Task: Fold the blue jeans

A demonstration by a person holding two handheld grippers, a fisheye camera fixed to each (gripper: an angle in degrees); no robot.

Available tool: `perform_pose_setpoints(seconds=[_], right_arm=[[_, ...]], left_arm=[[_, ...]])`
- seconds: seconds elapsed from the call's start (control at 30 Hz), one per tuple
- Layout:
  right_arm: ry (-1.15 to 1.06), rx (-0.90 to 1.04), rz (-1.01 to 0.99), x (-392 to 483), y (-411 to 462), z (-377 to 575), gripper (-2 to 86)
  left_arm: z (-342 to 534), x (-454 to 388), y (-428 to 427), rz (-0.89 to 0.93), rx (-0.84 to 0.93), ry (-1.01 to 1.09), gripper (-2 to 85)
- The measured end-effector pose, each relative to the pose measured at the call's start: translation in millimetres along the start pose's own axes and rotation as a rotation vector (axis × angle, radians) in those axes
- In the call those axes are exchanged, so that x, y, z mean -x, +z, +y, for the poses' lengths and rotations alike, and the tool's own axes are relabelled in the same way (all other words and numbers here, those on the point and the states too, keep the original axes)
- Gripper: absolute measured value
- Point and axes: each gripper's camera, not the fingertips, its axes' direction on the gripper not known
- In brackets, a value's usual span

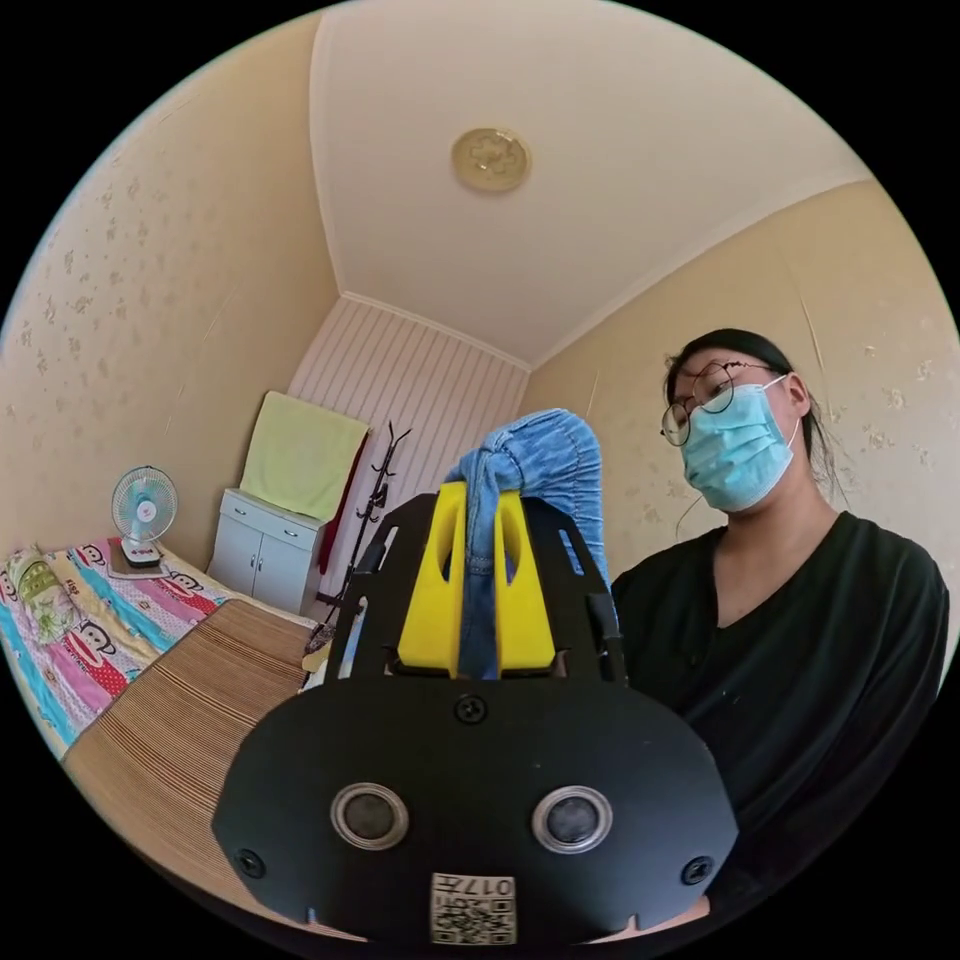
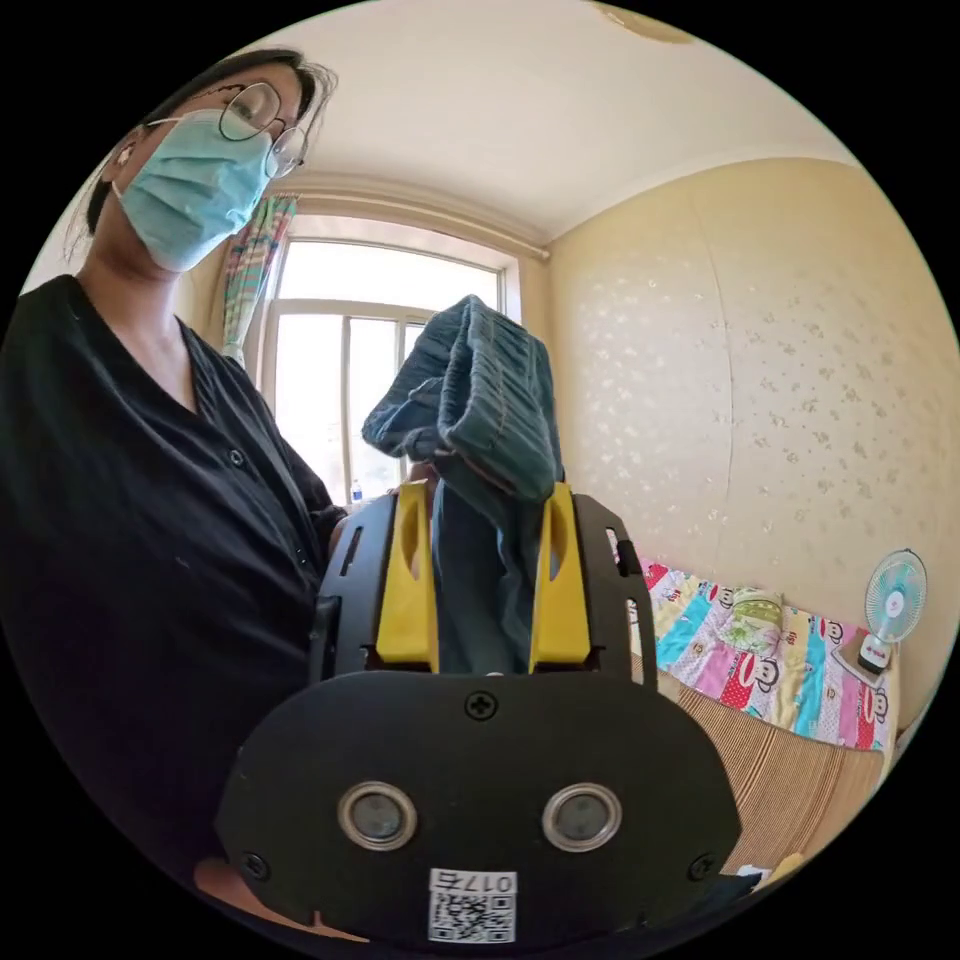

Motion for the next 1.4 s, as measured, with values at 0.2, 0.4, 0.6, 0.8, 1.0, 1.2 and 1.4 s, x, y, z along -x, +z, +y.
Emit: perform_pose_setpoints(seconds=[0.2,0.4,0.6,0.8,1.0,1.2,1.4], right_arm=[[0.216,-0.066,0.127,-67,8,7,4.8],[0.706,-0.045,0.228,-179,7,58,4.4],[0.791,0.169,0.531,-224,29,78,4.6],[0.832,0.194,0.456,-257,59,81,4.8],[0.686,0.316,0.504,-243,115,81,4.7],[0.662,0.425,0.477,-251,125,104,4.7],[0.676,0.465,0.405,-259,124,122,4.7]], left_arm=[[-20,68,-52,-0.316,0.097,-0.313,8.0],[33,121,-115,-0.349,0.097,-0.623,10.7],[87,177,-92,-0.088,0.188,-0.929,12.4],[57,224,-58,0.241,0.124,-1.007,14.6],[88,274,-86,0.480,-0.357,-1.309,12.2],[77,303,-150,0.281,-0.513,-1.345,0.1],[28,333,-169,0.156,-0.277,-1.337,7.2]])
